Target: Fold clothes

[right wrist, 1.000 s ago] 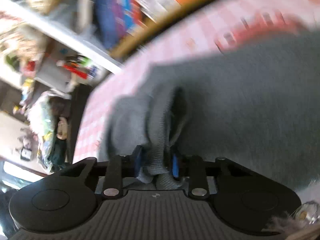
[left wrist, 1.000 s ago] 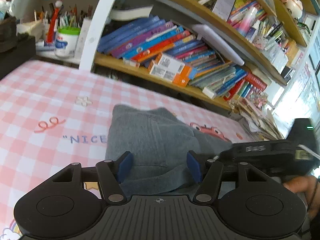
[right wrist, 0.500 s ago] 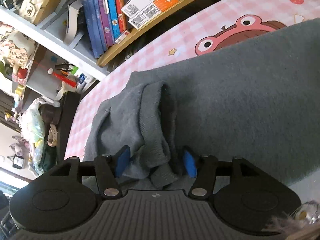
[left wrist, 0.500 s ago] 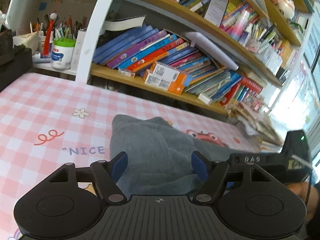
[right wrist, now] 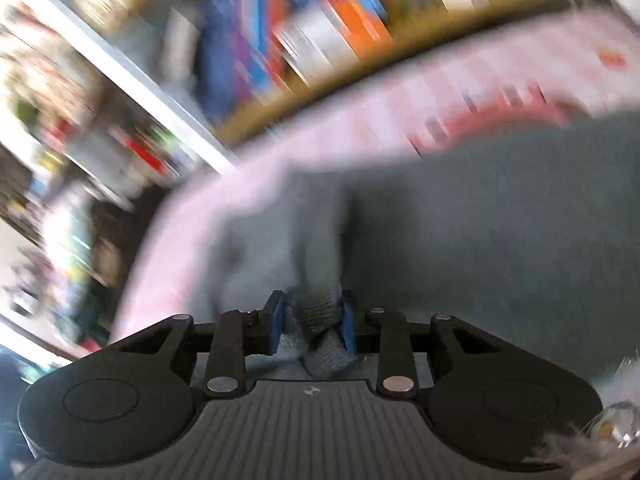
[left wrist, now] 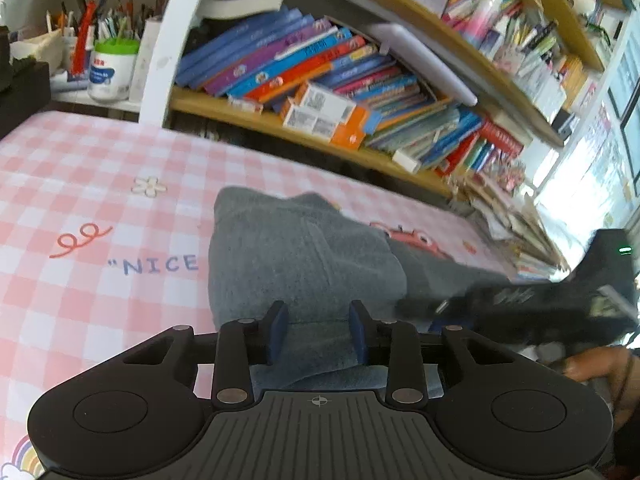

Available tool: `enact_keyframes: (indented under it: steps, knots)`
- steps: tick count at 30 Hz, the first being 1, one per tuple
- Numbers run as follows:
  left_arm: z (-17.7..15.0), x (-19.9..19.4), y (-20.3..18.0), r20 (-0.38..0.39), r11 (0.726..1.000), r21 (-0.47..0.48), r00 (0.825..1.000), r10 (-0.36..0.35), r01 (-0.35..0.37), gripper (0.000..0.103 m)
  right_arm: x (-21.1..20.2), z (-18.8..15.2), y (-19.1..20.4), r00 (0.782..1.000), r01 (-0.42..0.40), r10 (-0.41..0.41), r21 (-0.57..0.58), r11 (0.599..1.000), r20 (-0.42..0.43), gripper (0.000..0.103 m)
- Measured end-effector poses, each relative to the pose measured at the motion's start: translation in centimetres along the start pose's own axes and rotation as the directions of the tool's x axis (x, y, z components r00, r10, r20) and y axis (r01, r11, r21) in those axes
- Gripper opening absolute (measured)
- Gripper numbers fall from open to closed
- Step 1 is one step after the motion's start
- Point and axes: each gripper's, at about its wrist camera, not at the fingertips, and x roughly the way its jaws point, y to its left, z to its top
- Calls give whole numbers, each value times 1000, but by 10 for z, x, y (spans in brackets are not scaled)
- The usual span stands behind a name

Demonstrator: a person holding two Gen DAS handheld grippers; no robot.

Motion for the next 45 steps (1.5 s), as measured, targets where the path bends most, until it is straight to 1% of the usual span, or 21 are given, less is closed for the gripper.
enact_keyframes:
  steps: [2, 4, 5, 7, 8, 9, 13, 18, 21, 29, 34, 39, 41, 43, 45]
  knots:
    - [-1, -1, 0, 0, 1000, 7, 1000, 4, -4, 32, 0, -1, -2, 1000, -8, 8, 9, 1000, 4, 33]
    - [-1, -3, 1, 4, 1000, -5, 1000, 2, -2, 33, -2, -1, 1, 1000, -2, 2, -8, 1000, 8, 36]
    - [0, -4, 1, 8, 1000, -10, 1000, 2, -2, 33, -4, -1, 2, 1000, 2, -2, -13, 1000, 11, 38]
    - [2, -8, -2, 25, 1000, -8, 1000, 7, -6, 34, -10, -3, 5, 1000, 7, -6, -27, 1000, 25, 38]
    - [3, -11, -3, 35, 1000, -2, 999, 10, -10, 34, -13, -3, 6, 999, 9, -8, -34, 999, 32, 40]
    - [3, -13, -5, 45, 1000, 5, 999, 15, -15, 35, -17, -4, 8, 999, 12, -10, -41, 999, 40, 42]
    - [7, -21, -9, 85, 1000, 18, 996, 24, -26, 40, -32, -3, 9, 996, 33, -28, -61, 998, 85, 45]
    - [7, -28, -12, 111, 999, 23, 993, 28, -31, 48, -51, -6, 8, 990, 74, -64, -79, 994, 129, 49]
    - [7, -29, -13, 114, 999, 24, 993, 28, -31, 49, -61, -8, 1, 985, 101, -91, -56, 993, 147, 50]
    - [6, -30, -16, 112, 999, 35, 994, 19, -23, 54, -78, -12, -26, 968, 168, -176, 61, 984, 181, 53]
    - [4, -22, -28, 78, 997, 72, 997, -19, 14, 55, -81, -14, -36, 965, 183, -198, 103, 978, 173, 53]
    - [2, 5, -53, 13, 979, 189, 997, -80, 76, 56, -79, -15, -34, 967, 182, -196, 92, 979, 166, 53]
    - [0, 16, -61, -3, 969, 233, 997, -79, 78, 66, -79, -15, -34, 966, 184, -196, 87, 979, 167, 53]
    - [-3, 26, -66, -11, 960, 274, 999, -49, 50, 76, -78, -14, -35, 965, 188, -201, 92, 978, 168, 53]
    - [-5, 38, -68, -39, 953, 303, 999, -10, 22, 76, -78, -13, -37, 964, 192, -206, 98, 977, 168, 53]
